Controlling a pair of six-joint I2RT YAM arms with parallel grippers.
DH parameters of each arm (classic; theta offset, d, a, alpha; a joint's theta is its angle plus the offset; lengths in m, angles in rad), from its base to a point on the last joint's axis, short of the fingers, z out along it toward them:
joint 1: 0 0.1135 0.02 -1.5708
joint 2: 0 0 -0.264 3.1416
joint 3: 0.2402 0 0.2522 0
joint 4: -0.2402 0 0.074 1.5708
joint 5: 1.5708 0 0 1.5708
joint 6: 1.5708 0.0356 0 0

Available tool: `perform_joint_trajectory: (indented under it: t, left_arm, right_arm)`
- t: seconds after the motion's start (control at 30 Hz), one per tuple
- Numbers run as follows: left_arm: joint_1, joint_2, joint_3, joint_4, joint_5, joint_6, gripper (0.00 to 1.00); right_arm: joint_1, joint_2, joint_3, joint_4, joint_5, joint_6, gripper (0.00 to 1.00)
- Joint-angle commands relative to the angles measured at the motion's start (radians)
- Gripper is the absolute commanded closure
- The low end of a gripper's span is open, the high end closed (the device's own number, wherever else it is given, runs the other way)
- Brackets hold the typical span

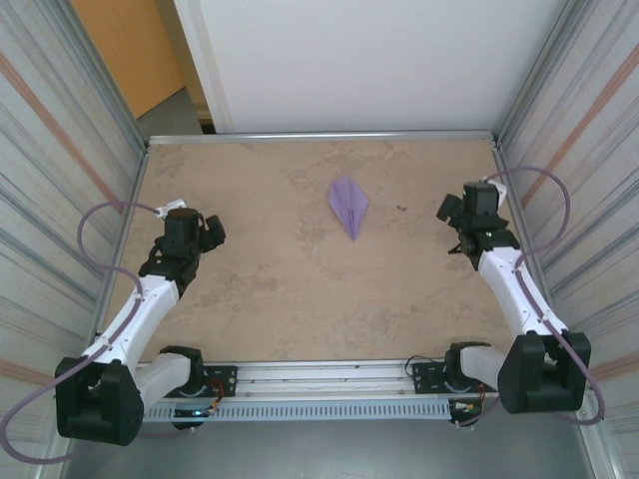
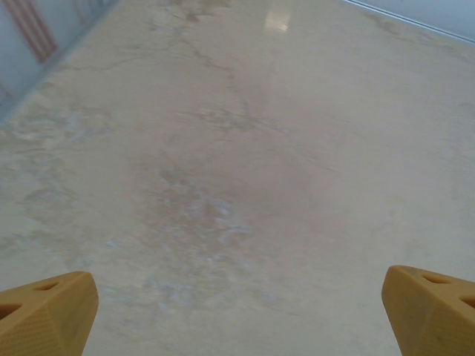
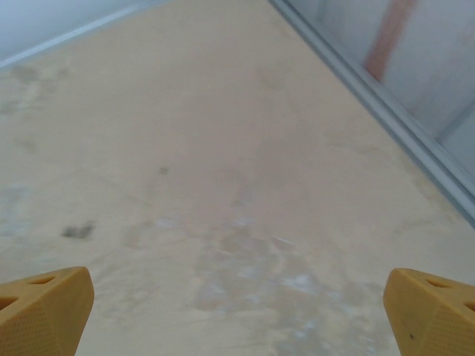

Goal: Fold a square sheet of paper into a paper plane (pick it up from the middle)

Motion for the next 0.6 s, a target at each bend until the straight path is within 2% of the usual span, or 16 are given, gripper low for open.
perform_joint_trajectory:
  t: [0.0,0.13,0.27,0.57]
  left_arm:
    - [0.007,-0.020,-0.066,0.170,-0.073,0.135,0.01]
    - [0.011,0.005,-0.157,0.368,-0.095,0.217,0.01]
    - [0.023,0.067,-0.178,0.454,-0.044,0.300,0.01]
    - [0.118,0.215,-0.241,0.768,0.227,0.364,0.01]
  right_arm:
    - [-0.079,-0.034,-0.090,0.128,-0.005,-0.012,0.01]
    - [-0.124,0.022,-0.177,0.251,-0.038,-0.035,0.01]
    - [-0.124,0.094,-0.242,0.414,-0.039,-0.068,0.01]
    - [-0.101,0.205,-0.359,0.782,-0.193,-0.203,0.01]
